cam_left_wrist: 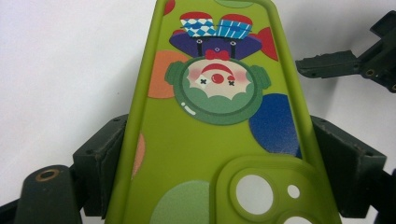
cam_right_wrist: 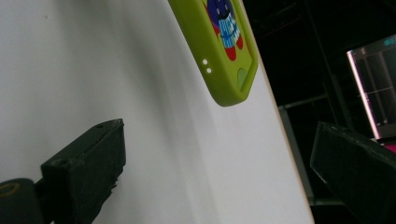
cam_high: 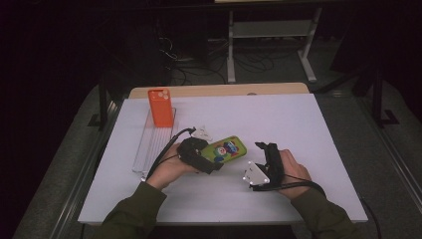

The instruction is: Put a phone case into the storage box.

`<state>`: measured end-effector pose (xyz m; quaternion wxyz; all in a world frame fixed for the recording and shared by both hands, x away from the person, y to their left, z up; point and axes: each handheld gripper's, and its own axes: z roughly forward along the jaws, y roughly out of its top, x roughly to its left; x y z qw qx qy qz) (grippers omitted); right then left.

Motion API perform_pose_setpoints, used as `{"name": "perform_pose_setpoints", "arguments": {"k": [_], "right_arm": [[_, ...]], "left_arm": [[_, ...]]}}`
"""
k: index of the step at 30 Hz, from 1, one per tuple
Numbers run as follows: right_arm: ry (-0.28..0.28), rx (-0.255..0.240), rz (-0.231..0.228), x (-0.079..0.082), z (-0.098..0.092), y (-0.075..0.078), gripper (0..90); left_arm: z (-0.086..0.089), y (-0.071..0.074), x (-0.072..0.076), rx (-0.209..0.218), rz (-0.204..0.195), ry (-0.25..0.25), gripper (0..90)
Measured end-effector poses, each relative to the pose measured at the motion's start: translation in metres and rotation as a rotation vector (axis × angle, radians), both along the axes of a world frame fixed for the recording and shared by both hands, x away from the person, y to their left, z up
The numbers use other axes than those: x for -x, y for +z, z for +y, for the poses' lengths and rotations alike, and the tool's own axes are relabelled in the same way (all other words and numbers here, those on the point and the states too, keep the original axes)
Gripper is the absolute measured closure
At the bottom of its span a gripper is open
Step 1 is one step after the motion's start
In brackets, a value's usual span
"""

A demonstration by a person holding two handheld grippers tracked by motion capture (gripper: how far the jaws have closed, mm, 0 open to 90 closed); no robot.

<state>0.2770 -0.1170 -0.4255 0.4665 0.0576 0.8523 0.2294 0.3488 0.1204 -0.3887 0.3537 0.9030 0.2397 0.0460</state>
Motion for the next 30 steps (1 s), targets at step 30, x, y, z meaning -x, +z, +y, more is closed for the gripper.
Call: {"name": "perform_pose_setpoints", "arguments": {"k": [30], "right_arm": [[0.085,0.149,-0.293,0.015,0.028,-0.009,20.7]], "left_arm": [[-0.011,0.0,0.008,0.058,0.042,-0.002,15.2]]}}
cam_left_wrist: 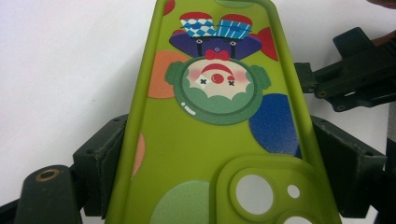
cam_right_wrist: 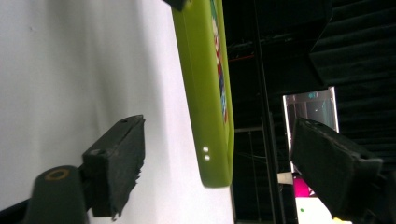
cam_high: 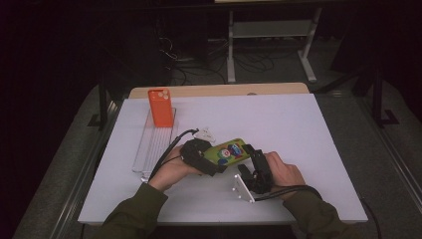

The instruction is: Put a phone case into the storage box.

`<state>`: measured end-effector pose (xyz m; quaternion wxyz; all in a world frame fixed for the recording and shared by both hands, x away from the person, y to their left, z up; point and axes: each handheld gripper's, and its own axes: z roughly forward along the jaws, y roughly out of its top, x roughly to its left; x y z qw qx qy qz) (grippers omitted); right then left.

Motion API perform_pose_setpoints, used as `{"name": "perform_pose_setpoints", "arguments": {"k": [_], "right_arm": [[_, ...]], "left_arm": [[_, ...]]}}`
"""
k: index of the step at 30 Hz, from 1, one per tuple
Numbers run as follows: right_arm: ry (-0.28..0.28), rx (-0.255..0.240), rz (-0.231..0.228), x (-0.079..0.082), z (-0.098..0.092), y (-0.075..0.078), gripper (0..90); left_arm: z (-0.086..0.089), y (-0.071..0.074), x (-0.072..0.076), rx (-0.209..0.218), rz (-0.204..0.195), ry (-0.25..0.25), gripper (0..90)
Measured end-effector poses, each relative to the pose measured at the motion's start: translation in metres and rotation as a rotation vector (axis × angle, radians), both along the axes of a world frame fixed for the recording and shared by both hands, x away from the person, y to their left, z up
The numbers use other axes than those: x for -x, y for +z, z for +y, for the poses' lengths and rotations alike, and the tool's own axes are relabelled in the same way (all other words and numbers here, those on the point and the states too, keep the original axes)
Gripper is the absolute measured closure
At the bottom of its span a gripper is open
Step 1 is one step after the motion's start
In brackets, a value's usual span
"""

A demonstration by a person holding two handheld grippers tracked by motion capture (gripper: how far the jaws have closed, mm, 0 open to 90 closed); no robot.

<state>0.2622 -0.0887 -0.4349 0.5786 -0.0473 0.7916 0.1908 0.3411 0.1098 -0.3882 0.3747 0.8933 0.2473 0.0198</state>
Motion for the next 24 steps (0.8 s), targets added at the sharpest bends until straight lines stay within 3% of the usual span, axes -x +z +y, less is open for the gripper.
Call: {"name": "perform_pose_setpoints", "arguments": {"k": [4,12,24], "right_arm": [[0.005,0.014,0.005,0.0016,0.0029,0.0,30.5],[0.013,0.052,-0.007,0.0027,0.0048,-0.0033,40.9],[0.023,0.054,-0.015,0.005,0.0066,-0.0057,61.9]], "left_arm": [[-0.0014,-0.0004,0.0008,-0.003,0.001,-0.007,15.2],[-0.0037,-0.0009,0.0026,-0.003,0.004,-0.022,15.2],[-0.0057,-0.0008,0.0038,-0.009,0.005,-0.048,15.2]]}}
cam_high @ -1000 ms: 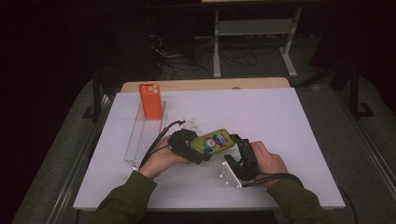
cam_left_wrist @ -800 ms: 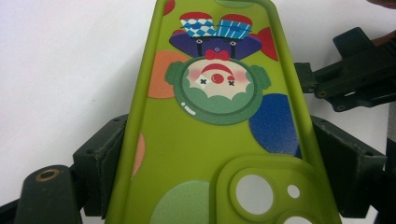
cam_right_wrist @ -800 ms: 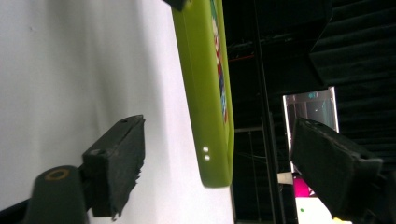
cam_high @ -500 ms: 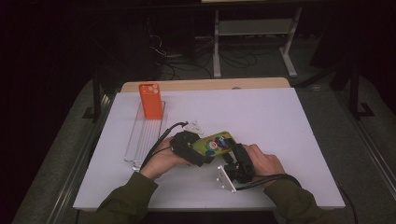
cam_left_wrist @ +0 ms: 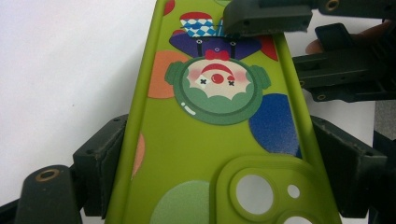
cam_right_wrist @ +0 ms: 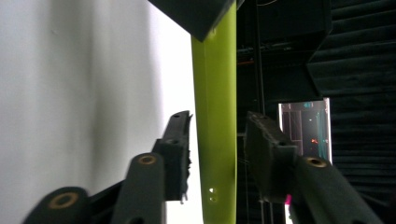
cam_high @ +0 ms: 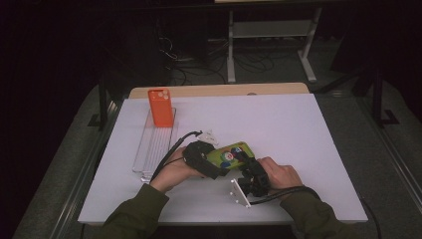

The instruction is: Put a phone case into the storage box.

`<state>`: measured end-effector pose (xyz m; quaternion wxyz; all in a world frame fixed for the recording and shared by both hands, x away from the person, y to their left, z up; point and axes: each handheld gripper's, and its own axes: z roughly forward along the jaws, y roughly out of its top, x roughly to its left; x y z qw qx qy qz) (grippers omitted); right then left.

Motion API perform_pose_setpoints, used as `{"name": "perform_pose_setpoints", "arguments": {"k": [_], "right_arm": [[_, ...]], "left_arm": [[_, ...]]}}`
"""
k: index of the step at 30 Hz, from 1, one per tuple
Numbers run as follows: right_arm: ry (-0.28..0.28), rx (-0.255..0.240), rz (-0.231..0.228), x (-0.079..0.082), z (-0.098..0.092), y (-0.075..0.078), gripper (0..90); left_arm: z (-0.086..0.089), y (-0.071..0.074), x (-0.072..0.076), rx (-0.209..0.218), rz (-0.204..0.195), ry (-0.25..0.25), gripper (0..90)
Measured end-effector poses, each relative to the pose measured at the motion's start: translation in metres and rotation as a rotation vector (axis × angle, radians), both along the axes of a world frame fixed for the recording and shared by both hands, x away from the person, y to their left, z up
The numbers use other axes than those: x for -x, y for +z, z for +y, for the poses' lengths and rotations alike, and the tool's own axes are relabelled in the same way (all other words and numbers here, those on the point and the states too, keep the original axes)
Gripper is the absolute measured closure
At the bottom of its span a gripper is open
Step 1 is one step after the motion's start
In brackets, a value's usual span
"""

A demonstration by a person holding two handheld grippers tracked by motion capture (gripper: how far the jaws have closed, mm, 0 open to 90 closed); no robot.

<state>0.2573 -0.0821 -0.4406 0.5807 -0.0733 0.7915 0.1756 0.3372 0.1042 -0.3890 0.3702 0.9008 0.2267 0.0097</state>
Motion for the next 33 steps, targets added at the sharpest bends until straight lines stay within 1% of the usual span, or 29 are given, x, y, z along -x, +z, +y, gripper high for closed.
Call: {"name": "perform_pose_setpoints", "arguments": {"k": [1,3,5,7,8,10,17,19,20,22,23,24,27,29,31,33], "right_arm": [[0.002,0.004,-0.002,0.0,0.0,0.0,64.0],[0.003,0.008,0.0,0.0,0.001,0.0,65.1],[0.003,0.013,-0.002,0.001,0.001,-0.001,68.0],[0.005,0.02,0.0,0.001,0.002,-0.001,72.8],[0.005,0.02,0.0,0.001,0.002,-0.001,72.8],[0.006,0.029,0.004,0.001,0.002,-0.001,74.6],[-0.006,0.049,0.001,0.003,0.004,-0.003,76.0],[-0.006,0.053,-0.003,0.003,0.004,-0.003,76.1],[-0.005,0.05,-0.01,0.003,0.004,-0.003,76.1],[-0.006,0.045,-0.009,0.003,0.004,-0.002,76.2],[-0.008,0.042,-0.01,0.003,0.004,-0.001,76.2],[-0.009,0.043,-0.01,0.003,0.003,-0.001,76.3],[-0.012,0.052,-0.011,0.002,0.002,-0.001,76.2],[-0.015,0.047,-0.008,0.002,0.002,-0.001,76.2],[-0.019,0.04,-0.009,0.002,0.001,-0.001,76.2],[-0.023,0.045,-0.005,0.001,0.0,0.0,76.2]], "left_arm": [[0.0,0.0,0.0,-0.008,-0.003,-0.006,15.2],[0.0,0.0,0.0,-0.007,-0.002,-0.006,15.2],[0.0,0.0,0.0,-0.008,-0.003,-0.006,15.2],[0.0,0.0,-0.001,-0.01,-0.002,-0.007,15.2],[-0.001,-0.001,0.0,0.008,0.009,0.009,15.2],[0.0,-0.001,0.0,0.006,0.012,0.009,15.1],[0.0,-0.002,0.0,0.006,0.004,0.005,14.8],[0.001,-0.002,0.0,0.011,-0.003,0.002,14.5],[0.001,-0.002,0.0,0.02,-0.004,0.002,14.2],[0.001,-0.002,0.001,0.027,-0.011,0.0,13.3],[0.001,-0.002,0.001,0.023,-0.012,-0.002,12.1],[0.002,-0.001,0.001,0.026,-0.003,-0.014,9.0],[0.005,0.001,0.001,0.031,-0.009,-0.019,2.1],[0.008,0.003,0.001,0.035,-0.012,-0.029,1.7],[0.011,0.004,0.002,0.017,-0.018,-0.036,1.0],[0.014,0.006,0.002,0.02,-0.024,-0.029,1.0]]}}
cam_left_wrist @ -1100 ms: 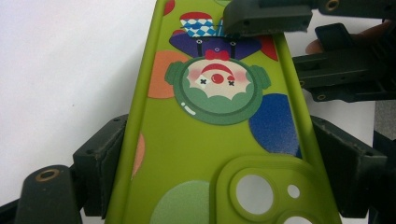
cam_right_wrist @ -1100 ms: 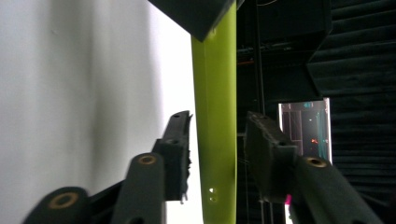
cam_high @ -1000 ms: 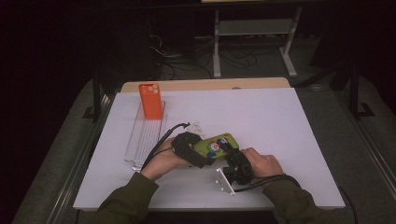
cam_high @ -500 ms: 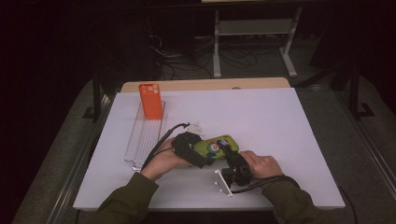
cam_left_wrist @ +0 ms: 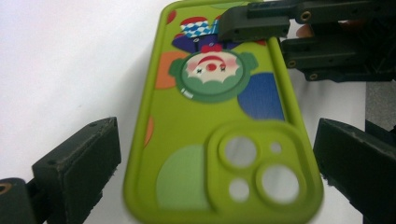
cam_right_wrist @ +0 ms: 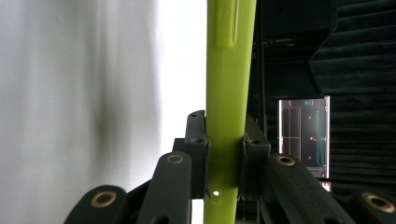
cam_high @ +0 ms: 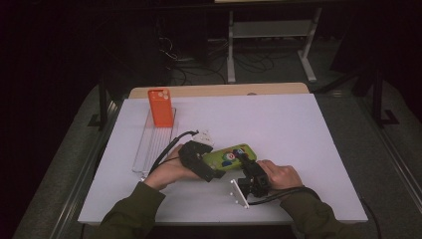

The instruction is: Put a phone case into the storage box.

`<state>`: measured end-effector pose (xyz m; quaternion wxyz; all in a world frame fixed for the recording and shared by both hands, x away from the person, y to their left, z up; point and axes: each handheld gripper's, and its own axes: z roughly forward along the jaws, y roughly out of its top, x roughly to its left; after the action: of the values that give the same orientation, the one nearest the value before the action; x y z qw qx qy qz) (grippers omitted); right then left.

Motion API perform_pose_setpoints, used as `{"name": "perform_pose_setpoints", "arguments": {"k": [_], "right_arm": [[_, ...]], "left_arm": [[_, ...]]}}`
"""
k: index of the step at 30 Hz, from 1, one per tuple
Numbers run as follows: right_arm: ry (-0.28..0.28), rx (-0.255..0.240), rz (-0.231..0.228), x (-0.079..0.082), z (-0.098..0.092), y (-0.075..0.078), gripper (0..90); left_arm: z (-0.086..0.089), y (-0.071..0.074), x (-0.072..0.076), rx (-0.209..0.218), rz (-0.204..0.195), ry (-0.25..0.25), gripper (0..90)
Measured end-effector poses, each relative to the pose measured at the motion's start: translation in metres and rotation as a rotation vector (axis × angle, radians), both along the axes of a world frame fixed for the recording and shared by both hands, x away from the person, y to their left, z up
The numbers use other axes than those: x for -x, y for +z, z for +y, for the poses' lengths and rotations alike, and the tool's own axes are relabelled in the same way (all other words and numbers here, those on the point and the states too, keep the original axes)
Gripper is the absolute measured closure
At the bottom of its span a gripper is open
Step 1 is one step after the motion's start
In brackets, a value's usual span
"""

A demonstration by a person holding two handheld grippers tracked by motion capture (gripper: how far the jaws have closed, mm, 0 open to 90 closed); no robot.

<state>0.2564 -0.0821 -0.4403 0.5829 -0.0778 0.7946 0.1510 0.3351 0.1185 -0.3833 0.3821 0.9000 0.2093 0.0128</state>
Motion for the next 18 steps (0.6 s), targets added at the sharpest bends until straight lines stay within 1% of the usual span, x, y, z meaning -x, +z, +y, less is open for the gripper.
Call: {"name": "perform_pose_setpoints", "arguments": {"k": [2,6,7,9,10,12,13,14,15,18], "right_arm": [[-0.005,-0.004,0.003,-0.001,-0.001,0.0,76.2],[-0.017,-0.011,0.009,-0.003,-0.005,0.001,76.2],[-0.015,0.005,0.014,-0.004,-0.006,0.001,76.2],[-0.023,-0.008,0.018,-0.004,-0.007,0.002,76.2],[-0.032,-0.017,0.037,-0.005,-0.008,0.001,76.2],[-0.039,-0.027,0.047,-0.005,-0.009,0.003,76.2],[-0.043,-0.042,0.05,-0.006,-0.009,0.004,76.2],[-0.053,-0.066,0.066,-0.006,-0.01,0.004,76.2],[-0.057,-0.087,0.07,-0.007,-0.01,0.003,76.2],[-0.068,-0.118,0.104,-0.009,-0.012,0.006,76.1]], "left_arm": [[0.004,0.001,0.0,0.004,0.0,-0.003,1.0],[0.012,0.002,0.0,-0.006,0.001,-0.006,1.0],[0.014,0.002,-0.001,-0.01,0.0,-0.003,1.0],[0.018,0.002,-0.002,-0.016,-0.004,0.002,1.0],[0.019,0.001,-0.002,-0.012,0.003,0.007,1.0],[0.021,0.001,-0.002,-0.014,0.002,0.011,1.0],[0.022,0.001,-0.002,-0.015,0.01,0.015,1.0],[0.022,0.001,-0.002,-0.015,0.006,0.019,1.1],[0.023,0.001,-0.002,-0.015,0.008,0.022,1.1],[0.023,0.001,-0.003,-0.016,-0.004,0.018,1.1]]}}
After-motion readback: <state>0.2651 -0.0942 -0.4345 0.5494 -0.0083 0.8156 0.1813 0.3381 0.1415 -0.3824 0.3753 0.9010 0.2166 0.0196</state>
